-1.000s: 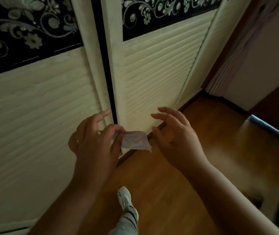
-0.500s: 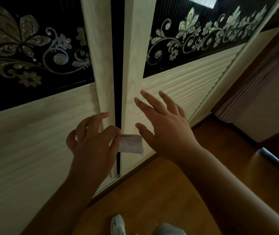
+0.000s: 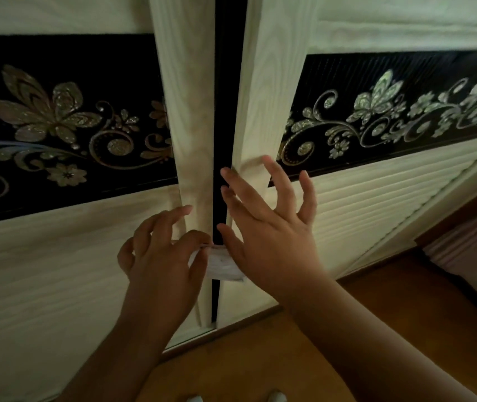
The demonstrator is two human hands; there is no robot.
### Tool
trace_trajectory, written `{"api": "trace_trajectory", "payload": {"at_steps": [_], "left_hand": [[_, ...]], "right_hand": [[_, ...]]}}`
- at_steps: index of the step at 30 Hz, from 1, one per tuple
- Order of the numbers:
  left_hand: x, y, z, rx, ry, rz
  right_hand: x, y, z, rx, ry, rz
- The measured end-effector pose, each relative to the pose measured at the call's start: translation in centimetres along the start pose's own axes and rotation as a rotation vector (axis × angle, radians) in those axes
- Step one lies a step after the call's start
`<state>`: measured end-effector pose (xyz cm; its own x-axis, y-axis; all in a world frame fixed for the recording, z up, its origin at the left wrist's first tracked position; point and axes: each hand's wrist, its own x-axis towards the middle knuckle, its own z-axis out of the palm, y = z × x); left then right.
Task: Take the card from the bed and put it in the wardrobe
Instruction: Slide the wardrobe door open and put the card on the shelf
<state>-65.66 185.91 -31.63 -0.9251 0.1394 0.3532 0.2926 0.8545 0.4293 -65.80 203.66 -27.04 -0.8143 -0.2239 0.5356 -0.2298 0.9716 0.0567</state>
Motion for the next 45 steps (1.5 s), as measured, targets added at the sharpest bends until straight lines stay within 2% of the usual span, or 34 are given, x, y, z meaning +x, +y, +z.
{"api": "trace_trajectory", "payload": {"at_steps": [3, 15, 37, 45], "left_hand": [[0.2, 0.4, 0.3, 0.037, 0.013, -0.008], [1.1, 0.8, 0.7, 0.025, 0.001, -0.043], [3.1, 8.6, 3.6, -0.011, -0.064, 0.121], [4.5, 12.8, 6.0, -0.051, -0.079, 0.162]], "right_hand": [[-0.1, 0.6, 0.6, 0.016, 0.060, -0.018], [-0.3, 2.3, 1.4, -0.047, 0.055, 0.024], [-1.6, 12.8, -0.2, -0.095, -0.167, 0.235], [-2.1, 18.4, -0.3, -0.069, -0.165, 0.291]]}}
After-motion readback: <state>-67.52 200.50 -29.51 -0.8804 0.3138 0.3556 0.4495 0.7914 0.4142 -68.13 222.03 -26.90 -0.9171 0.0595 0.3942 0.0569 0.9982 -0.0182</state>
